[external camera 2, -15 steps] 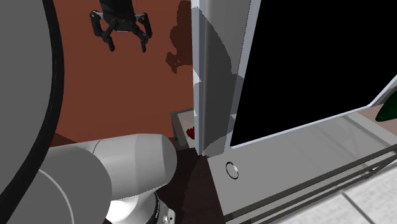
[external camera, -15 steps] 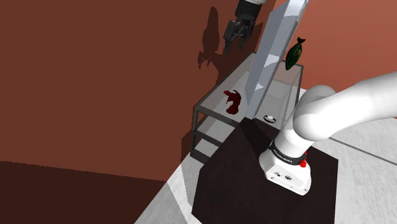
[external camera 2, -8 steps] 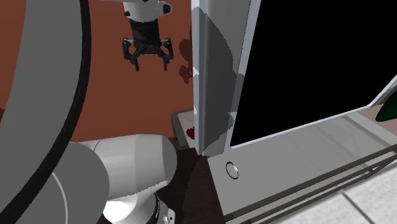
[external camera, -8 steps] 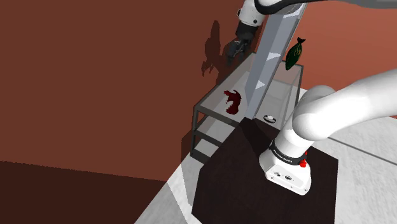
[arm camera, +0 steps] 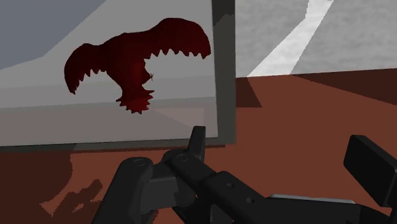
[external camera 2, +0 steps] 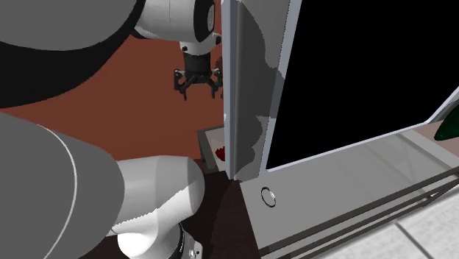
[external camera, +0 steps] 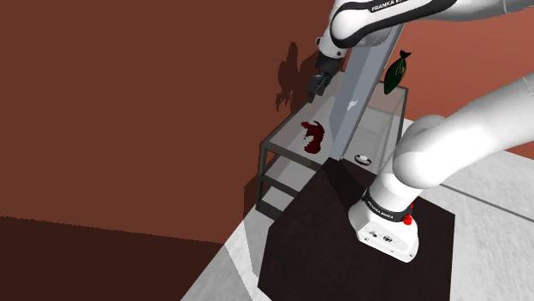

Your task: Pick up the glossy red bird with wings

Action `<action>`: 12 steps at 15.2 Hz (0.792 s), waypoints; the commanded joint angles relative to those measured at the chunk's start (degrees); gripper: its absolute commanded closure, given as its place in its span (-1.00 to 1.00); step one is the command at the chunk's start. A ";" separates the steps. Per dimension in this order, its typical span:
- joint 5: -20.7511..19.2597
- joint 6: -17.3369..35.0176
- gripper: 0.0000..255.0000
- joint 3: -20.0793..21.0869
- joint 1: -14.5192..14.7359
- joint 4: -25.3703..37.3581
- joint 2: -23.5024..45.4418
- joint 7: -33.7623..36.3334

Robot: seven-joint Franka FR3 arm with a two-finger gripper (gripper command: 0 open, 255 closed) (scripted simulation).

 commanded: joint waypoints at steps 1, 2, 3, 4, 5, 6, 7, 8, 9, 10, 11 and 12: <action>-0.50 3.71 -1.00 -2.64 -0.08 -0.64 3.25 -3.61; -0.45 5.38 -1.00 -3.87 0.07 -0.57 5.12 -5.32; -0.27 7.04 -1.00 -5.11 0.28 -0.41 7.08 -7.10; 0.14 8.70 -1.00 -6.23 0.41 -0.16 9.17 -9.01; 0.73 10.34 -1.00 -7.34 0.59 0.17 11.35 -11.01; 1.61 11.95 -1.00 -8.25 0.66 0.59 13.65 -13.18; 2.69 13.52 -1.00 -9.15 0.77 1.10 16.03 -15.46; 3.96 15.03 -1.00 -10.13 1.03 1.70 18.48 -17.83; 5.52 16.47 -1.00 -11.00 1.26 2.39 21.02 -20.36; 7.37 17.82 -1.00 -11.76 1.44 3.18 23.64 -23.05; 9.47 19.07 -1.00 -12.46 1.64 4.06 26.34 -25.90; 11.86 20.19 -1.00 -12.84 1.59 5.05 29.11 -28.90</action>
